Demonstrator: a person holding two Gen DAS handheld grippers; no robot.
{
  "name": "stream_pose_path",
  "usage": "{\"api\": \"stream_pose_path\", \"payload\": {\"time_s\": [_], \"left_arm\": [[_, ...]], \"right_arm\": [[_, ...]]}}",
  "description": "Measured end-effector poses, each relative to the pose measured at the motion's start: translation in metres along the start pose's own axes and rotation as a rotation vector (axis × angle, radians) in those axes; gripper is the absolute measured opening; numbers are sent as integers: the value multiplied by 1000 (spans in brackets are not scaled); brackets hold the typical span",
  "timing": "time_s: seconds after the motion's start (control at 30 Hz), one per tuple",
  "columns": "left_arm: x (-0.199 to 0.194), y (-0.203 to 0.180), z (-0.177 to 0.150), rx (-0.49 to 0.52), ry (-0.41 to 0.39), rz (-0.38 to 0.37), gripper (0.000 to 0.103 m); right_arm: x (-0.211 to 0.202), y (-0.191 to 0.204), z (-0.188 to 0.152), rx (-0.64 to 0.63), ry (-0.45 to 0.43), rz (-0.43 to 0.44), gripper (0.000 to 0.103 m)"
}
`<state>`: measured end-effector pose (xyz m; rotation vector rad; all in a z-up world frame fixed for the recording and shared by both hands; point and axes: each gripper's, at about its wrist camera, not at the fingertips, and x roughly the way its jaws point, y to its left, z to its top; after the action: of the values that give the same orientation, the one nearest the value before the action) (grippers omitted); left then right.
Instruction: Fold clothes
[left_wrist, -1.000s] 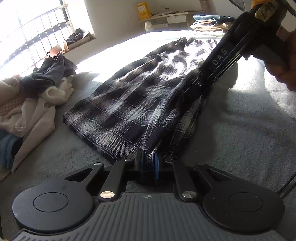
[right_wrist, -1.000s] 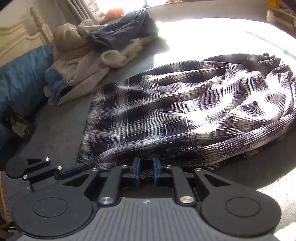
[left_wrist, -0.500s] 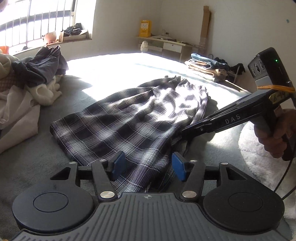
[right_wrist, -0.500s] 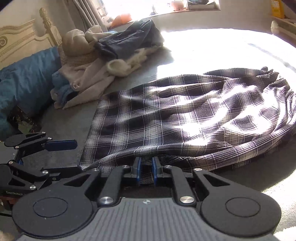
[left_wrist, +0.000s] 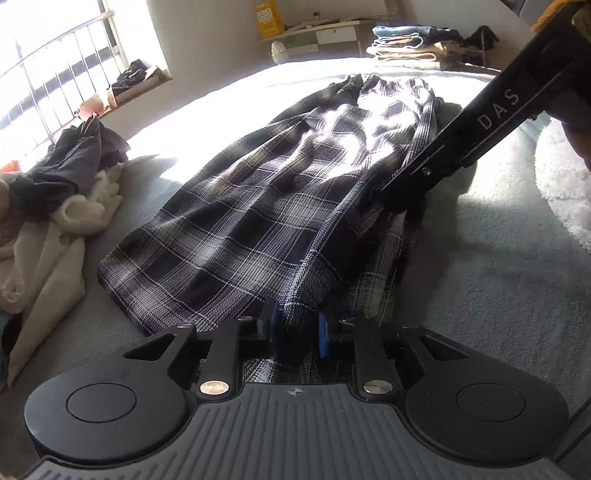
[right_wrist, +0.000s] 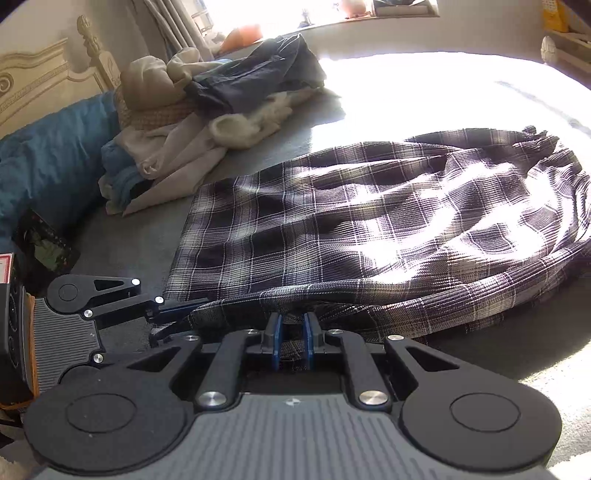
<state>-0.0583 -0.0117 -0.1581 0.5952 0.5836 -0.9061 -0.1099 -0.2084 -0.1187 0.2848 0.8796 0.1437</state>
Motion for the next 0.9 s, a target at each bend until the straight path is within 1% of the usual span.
{"api": "stream_pose_path", "payload": {"time_s": [0.03,0.07,0.1,0.13,0.17,0.2,0.27,0.33,0.4,0.43,0.47,0.57,0.6,0.63,0.73,0.83,0.9], "left_arm": [[-3,3,1,-11,0,-24,31],[-6,7,2,-28,0,-50,43],[-9,12,3,-54,-4,-77,48],[-13,19,5,-84,-15,-109,56],[-18,26,7,-116,-30,-147,60],[-20,32,10,-150,-47,-178,62],[-22,41,19,-220,-87,-230,71],[-20,48,27,-281,-121,-272,71],[-7,47,37,-291,-131,-268,70],[2,44,42,-280,-126,-261,64],[11,40,46,-266,-113,-256,51],[36,35,51,-272,-60,-278,35],[41,34,51,-279,-49,-288,32],[42,35,50,-288,-46,-301,30],[45,36,48,-315,-35,-339,31],[48,35,46,-312,-27,-338,30],[50,34,44,-317,-30,-328,19]], "right_arm": [[1,-2,0,9,5,-2,13],[-1,-4,0,12,1,-5,13],[-2,-4,0,13,-6,-7,13],[-5,-5,0,12,-14,-7,13],[-6,-6,1,9,-23,-9,13],[-8,-6,1,6,-31,-13,13],[-10,-8,2,-2,-43,-25,13],[-8,-10,2,-4,-41,-34,13],[-7,-13,1,1,-41,-46,13],[-6,-14,1,3,-45,-52,13],[-6,-14,0,3,-48,-55,13],[-5,-15,1,-3,-50,-58,13],[-3,-15,0,-6,-45,-56,13],[-2,-15,0,-8,-40,-53,13],[5,-15,0,-8,-25,-48,13],[11,-17,0,2,-20,-46,13],[14,-18,0,9,-23,-46,13]]}}
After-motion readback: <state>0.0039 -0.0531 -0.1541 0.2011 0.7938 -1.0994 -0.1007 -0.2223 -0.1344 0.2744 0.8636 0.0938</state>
